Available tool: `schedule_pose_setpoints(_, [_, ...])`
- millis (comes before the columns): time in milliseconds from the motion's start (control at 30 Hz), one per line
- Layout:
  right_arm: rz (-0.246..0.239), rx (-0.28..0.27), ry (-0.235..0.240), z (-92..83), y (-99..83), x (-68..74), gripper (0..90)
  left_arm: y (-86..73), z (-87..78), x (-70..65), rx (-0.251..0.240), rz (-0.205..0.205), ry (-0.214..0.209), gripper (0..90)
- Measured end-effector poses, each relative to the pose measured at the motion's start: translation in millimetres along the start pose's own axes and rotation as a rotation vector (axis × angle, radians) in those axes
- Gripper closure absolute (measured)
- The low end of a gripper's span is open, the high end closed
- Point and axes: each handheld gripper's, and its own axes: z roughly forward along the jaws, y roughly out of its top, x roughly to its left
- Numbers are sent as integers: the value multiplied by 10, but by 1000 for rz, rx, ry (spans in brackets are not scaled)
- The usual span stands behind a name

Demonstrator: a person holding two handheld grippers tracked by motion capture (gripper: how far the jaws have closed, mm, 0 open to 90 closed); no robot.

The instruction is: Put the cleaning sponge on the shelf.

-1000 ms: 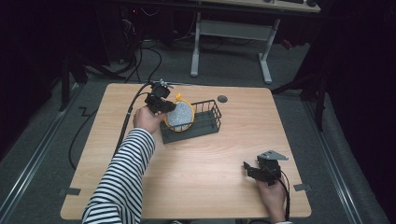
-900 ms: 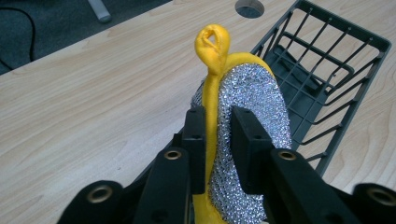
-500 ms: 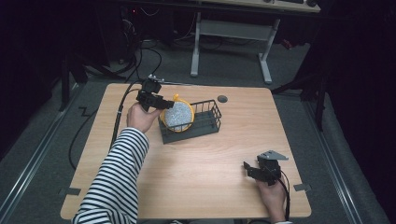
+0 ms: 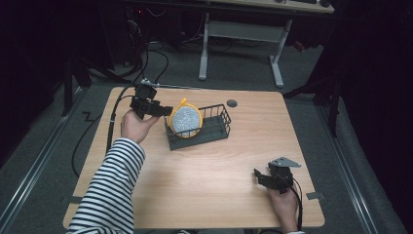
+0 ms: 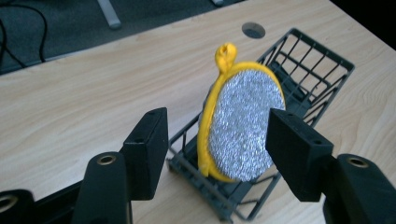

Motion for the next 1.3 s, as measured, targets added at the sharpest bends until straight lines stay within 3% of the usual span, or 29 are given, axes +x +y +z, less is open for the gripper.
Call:
schedule_pose_setpoints(100, [1, 1, 0, -1, 0, 1, 332, -69, -85, 50, -25, -29, -17, 397])
schedule_pose_setpoints(200, [1, 1, 0, -1, 0, 1, 331, -144, -159, 85, -37, -46, -8, 396])
schedule_pose_setpoints(233, [1, 1, 0, 0, 0, 1, 331, -187, -198, 79, -34, -31, 20, 394])
schedule_pose_setpoints(500, [0, 1, 0, 0, 0, 2, 331, -369, -345, 63, -41, -21, 31, 388])
schedule_pose_setpoints(1067, [1, 0, 0, 0, 0, 2, 331, -794, -612, 121, -95, -90, 16, 379])
schedule_pose_setpoints(1300, [1, 0, 0, 0, 0, 2, 331, -932, -629, 112, -97, -100, 14, 378])
